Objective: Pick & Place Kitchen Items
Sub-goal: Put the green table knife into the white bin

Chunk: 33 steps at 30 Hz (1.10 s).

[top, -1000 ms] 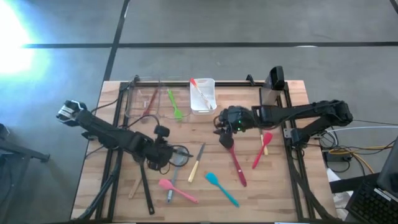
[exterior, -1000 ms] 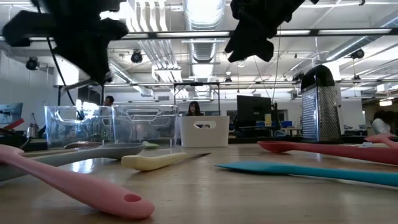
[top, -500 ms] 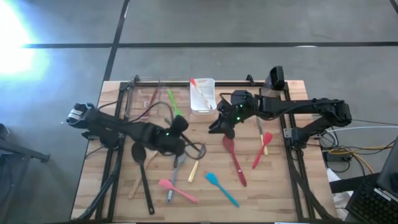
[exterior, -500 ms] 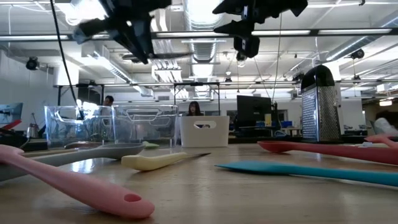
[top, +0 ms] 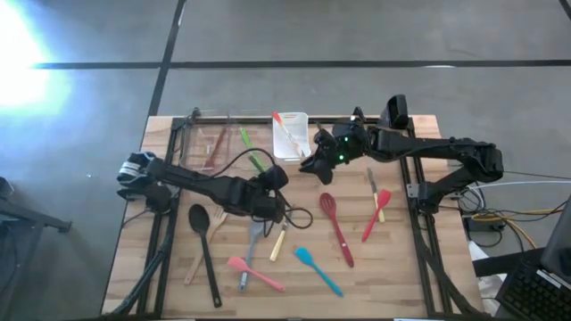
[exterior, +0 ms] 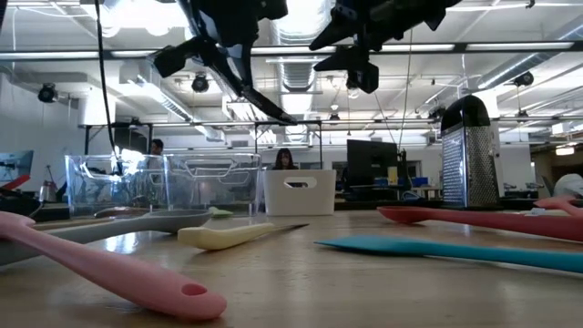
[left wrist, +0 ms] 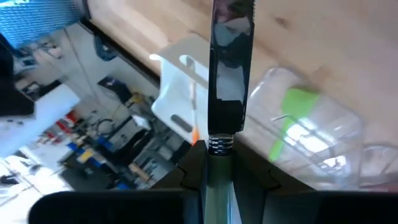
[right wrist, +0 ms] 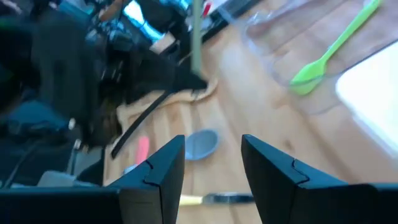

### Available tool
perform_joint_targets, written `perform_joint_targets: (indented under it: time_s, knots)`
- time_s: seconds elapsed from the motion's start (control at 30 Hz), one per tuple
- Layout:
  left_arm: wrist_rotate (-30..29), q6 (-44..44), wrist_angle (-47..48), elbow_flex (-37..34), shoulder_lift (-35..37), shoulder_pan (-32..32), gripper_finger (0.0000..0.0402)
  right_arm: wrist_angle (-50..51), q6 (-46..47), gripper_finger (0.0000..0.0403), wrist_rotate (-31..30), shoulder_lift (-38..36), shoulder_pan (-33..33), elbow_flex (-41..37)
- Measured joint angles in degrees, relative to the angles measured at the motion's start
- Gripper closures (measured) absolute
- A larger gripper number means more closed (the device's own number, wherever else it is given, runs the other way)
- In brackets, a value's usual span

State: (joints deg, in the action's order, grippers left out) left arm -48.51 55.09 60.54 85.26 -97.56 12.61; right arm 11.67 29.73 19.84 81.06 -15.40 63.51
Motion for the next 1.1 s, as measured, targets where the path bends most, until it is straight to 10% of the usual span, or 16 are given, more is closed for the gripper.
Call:
perform_joint_targets:
  time_s: [0.53, 1.1]
  knots:
    - [-19.1, 25.4, -10.2, 0.8, -5.3, -0.3, 0.0349, -11.0, -1.9, 0.0243, 0.0, 0.2, -2.7, 1.9]
    - [-19.7, 40.1, -20.2, 3.3, -5.3, -3.2, 0.0349, -15.7, -13.1, 0.0241, -2.4, 0.6, -1.1, 1.9]
